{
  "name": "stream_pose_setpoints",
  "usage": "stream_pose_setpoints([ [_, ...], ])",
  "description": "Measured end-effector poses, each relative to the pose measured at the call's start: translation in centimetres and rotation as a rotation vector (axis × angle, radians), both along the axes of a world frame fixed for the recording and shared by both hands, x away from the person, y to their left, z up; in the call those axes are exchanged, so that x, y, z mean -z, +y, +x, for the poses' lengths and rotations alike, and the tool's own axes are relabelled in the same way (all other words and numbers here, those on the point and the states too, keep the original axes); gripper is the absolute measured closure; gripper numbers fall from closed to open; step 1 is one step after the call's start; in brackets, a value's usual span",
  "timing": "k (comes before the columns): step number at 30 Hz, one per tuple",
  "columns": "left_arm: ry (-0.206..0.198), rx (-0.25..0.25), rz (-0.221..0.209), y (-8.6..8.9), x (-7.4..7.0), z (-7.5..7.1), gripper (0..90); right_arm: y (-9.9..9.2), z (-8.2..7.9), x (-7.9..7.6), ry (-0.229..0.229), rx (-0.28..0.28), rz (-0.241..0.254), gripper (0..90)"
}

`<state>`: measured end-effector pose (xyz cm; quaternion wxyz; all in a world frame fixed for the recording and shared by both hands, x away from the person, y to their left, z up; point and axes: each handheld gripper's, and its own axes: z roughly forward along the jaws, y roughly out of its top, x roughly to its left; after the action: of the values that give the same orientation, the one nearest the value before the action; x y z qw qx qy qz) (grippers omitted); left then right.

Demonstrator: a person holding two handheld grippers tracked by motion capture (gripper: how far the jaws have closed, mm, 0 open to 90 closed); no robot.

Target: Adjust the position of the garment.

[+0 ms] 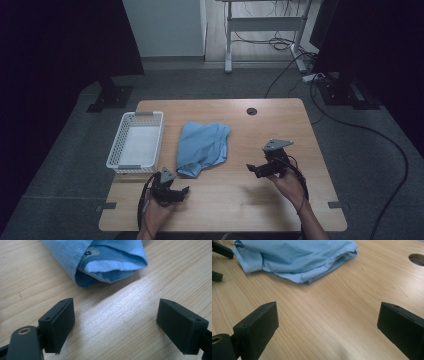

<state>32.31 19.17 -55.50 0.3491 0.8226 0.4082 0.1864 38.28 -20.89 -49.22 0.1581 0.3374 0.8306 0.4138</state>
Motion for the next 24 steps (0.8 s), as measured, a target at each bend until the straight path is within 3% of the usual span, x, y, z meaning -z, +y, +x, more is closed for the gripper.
stream_pose_setpoints([
  [11,0.0,-0.001,0.0,0.0,0.0,0.0,14.7,-2.7,-2.2,1.0,-0.004,0.058,0.001,3.3],
  [24,-0.001,-0.006,0.0,-0.1,0.0,-0.1,15.0,-5.5,-4.5,4.4,0.002,0.136,-0.036,3.3],
])
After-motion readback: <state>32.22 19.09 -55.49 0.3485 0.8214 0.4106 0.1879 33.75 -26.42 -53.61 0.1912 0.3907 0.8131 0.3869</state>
